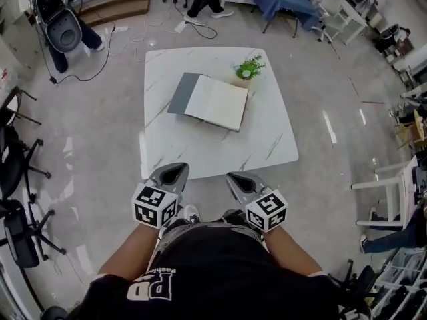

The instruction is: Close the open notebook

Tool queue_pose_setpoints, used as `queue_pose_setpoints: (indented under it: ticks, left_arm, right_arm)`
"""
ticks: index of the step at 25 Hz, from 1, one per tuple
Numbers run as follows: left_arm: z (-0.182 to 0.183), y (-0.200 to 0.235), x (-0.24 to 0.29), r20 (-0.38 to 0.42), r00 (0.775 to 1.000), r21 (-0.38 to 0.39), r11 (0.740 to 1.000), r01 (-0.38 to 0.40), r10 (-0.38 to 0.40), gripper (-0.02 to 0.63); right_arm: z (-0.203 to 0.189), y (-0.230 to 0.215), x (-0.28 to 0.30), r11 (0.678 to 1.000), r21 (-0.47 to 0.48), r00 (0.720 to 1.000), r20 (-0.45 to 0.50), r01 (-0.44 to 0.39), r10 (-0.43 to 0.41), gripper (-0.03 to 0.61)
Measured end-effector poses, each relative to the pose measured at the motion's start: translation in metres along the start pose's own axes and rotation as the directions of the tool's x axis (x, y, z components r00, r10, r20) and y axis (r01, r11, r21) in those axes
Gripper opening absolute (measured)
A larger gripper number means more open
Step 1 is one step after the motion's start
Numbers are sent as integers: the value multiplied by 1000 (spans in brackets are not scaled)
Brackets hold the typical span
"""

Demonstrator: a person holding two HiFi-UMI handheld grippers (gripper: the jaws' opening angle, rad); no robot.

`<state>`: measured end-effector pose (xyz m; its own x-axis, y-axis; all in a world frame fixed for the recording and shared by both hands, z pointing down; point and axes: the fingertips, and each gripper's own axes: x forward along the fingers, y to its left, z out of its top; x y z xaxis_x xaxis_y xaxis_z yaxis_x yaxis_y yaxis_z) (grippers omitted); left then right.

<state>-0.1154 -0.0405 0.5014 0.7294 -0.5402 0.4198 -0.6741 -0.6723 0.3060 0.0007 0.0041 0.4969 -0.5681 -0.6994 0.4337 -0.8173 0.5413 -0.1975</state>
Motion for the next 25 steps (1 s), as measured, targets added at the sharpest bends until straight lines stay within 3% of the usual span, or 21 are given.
queue_pose_setpoints:
  ticks: [9,25]
  left_arm:
    - [5,7,12,-5,1000,-9,1000,0,0,58]
    - [43,16,52,31,989,-47,989,-143,145,58]
  right_arm:
    - [15,-17,10,1000,13,1000,15,7,-7,0]
    - [56,-72,39,989,-33,988,37,-148,149,0]
